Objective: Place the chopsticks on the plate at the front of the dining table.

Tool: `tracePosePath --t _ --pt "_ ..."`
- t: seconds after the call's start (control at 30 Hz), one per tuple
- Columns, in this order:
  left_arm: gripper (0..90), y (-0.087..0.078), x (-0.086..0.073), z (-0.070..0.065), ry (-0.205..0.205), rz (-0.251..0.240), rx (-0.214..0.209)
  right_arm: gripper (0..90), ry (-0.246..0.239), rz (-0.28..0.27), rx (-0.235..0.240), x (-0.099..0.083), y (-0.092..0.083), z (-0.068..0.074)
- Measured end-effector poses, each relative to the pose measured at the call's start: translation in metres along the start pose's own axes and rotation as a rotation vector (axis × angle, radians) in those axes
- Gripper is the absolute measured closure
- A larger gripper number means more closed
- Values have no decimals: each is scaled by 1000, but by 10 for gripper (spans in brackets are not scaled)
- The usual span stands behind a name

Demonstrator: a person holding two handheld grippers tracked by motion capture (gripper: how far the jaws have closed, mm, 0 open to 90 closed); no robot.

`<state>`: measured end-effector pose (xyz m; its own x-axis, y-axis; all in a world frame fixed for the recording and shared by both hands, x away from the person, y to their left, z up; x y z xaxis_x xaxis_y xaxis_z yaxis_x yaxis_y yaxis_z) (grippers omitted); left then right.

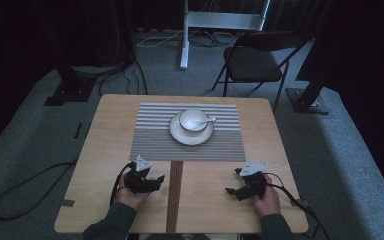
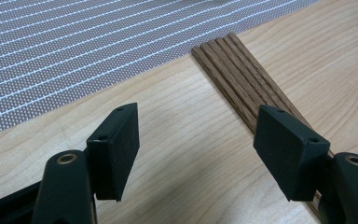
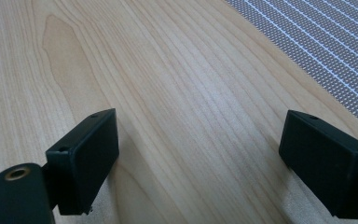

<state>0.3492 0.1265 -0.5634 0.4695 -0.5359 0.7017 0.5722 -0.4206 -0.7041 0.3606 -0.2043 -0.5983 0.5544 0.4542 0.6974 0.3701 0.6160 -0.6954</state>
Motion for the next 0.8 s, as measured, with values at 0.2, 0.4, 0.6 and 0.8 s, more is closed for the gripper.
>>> tracePosePath --t 0.2,0.4,0.6,0.8 --pt "320 0 0 -3 7 -1 -5 114 0 0 0 0 0 0" --pt "321 0 0 -7 14 -2 -10 114 0 0 0 0 0 0" --pt "321 0 0 -11 21 -2 -17 114 0 0 0 0 0 0" --pt "323 1 0 -15 31 -1 -23 114 0 0 0 0 0 0"
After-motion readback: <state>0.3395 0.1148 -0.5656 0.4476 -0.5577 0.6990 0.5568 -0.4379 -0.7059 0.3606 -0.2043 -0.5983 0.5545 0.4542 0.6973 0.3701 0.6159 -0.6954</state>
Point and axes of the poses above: each handheld gripper's, and its own axes: y roughly forward along the jaws, x roughly out of its top, z roughly to its left, the point moved 7 cm from there along y, roughly forward along the jaws, and after that the axes turned 14 degrees about y, right-handed, at the moved point
